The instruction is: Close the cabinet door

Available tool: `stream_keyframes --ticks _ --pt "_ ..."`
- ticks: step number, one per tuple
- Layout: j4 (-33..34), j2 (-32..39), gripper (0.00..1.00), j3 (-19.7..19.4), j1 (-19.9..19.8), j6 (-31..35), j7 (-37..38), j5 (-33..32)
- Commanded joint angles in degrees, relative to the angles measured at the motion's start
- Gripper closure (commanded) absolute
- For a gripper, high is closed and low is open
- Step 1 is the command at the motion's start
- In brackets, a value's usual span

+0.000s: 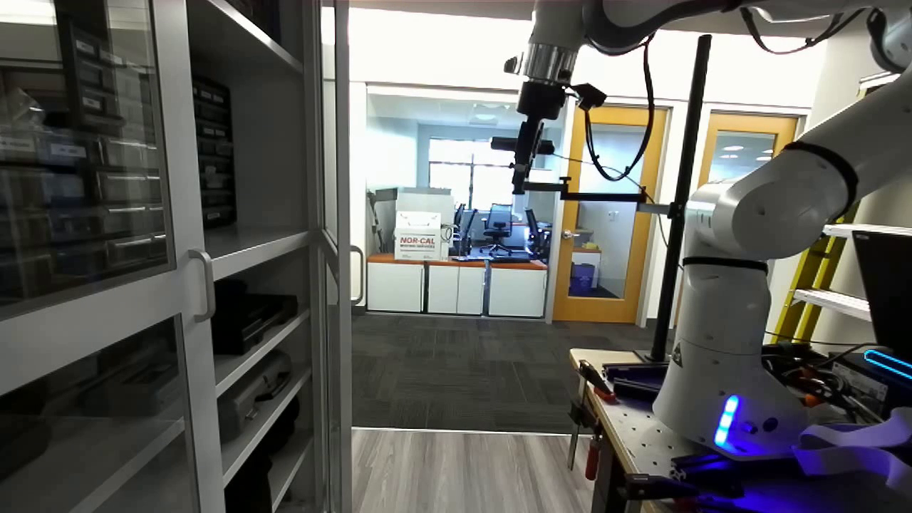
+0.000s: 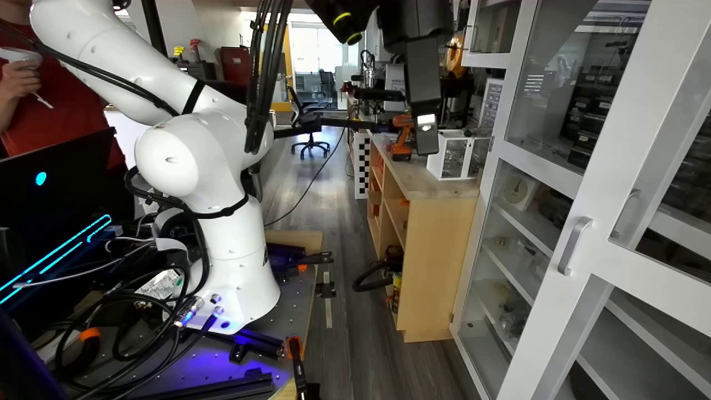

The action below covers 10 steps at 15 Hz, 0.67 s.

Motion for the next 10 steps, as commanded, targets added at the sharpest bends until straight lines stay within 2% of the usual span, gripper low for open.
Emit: stream_keyframes --ticks 1,6,10 --pt "0.2 0.1 0.00 -0.5 0.8 -0.2 0.4 -0.6" --pt "0.1 0.2 0.00 -0.7 0.7 0.0 0.4 -0.5" --pt "-0.3 1.7 0.00 -2.0 1.9 2.7 -0.8 0.1"
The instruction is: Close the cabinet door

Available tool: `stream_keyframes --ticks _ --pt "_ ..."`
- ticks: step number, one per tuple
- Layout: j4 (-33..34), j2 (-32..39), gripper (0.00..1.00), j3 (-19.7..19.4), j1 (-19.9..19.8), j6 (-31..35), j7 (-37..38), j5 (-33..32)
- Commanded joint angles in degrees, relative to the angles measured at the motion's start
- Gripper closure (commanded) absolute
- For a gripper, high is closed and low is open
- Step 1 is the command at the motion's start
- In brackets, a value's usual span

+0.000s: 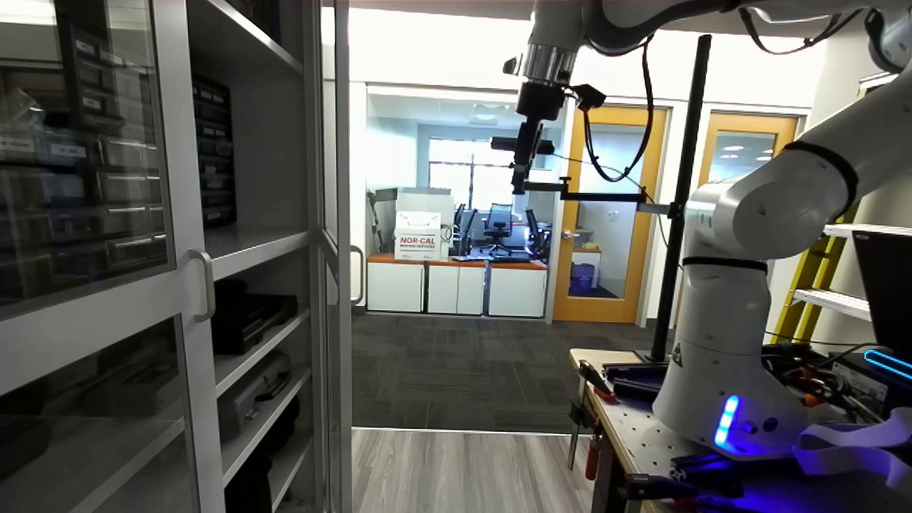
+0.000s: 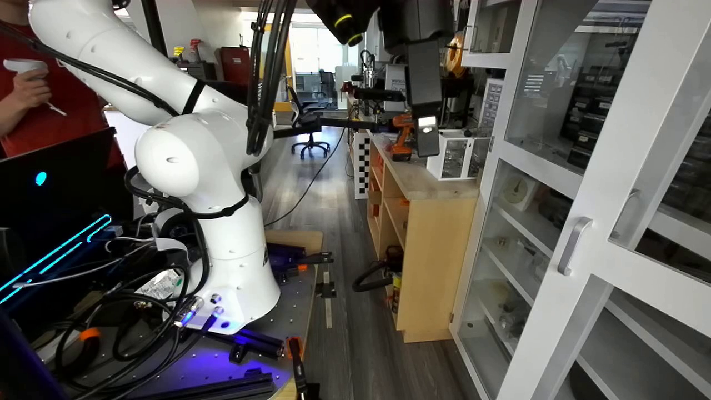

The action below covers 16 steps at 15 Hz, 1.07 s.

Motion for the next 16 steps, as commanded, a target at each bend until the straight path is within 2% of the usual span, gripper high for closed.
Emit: stream_keyframes --ticks 1,9,16 --pt "-0.7 1.8 0.00 -2.2 1.9 4.5 -1.6 0.0" --pt "-0.9 9.6 0.00 -4.9 4.5 18.2 -5.9 2.4" --pt "0.6 18.7 0.00 -9.2 9.7 26.4 -16.4 10.2"
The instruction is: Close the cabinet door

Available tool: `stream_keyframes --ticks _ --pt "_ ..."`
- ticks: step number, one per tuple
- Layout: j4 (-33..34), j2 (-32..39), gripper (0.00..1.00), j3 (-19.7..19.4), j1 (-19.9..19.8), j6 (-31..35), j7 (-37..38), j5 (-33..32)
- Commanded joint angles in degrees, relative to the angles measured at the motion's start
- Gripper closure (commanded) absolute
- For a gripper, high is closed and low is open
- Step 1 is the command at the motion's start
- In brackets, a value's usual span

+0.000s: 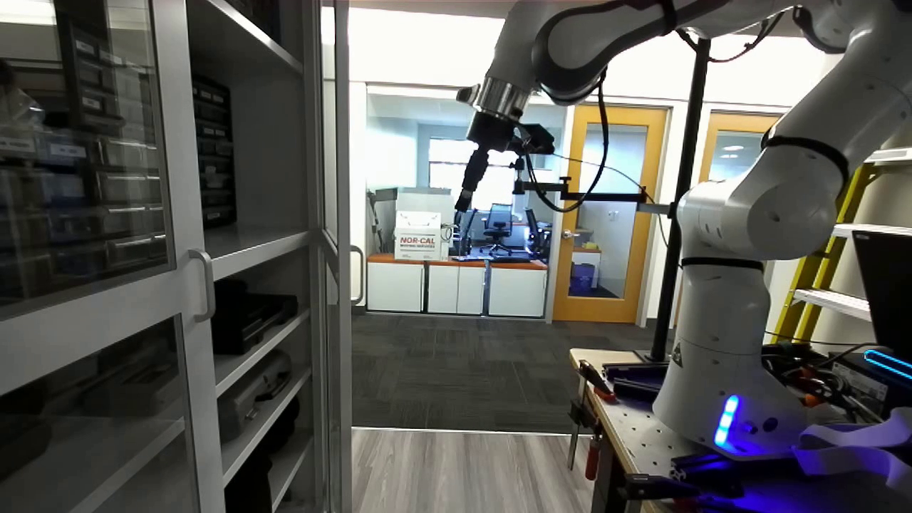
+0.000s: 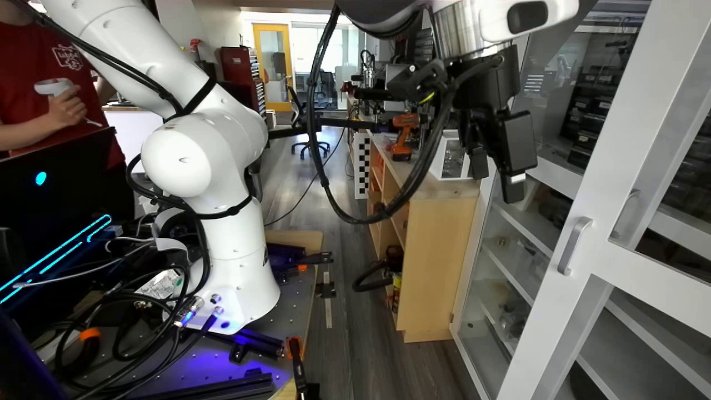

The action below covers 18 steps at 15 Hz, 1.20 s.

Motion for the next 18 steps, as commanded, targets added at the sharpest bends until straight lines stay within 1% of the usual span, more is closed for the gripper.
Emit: stream_keyframes --ticks 1,2,4,11,18 --pt "1.9 4.8 0.00 -3.0 2.9 3.5 -6.8 3.9" --pt "0.4 2.3 0.00 -0.6 0.7 1.7 -3.6 2.6" --pt "0.5 3.3 0.00 -0.6 0.7 1.9 -4.1 2.9" --pt "0.5 3.1 0.00 -0.4 0.6 1.9 -4.1 2.8" --pt "1.5 7.8 0.00 -1.1 2.0 7.4 -5.6 4.0"
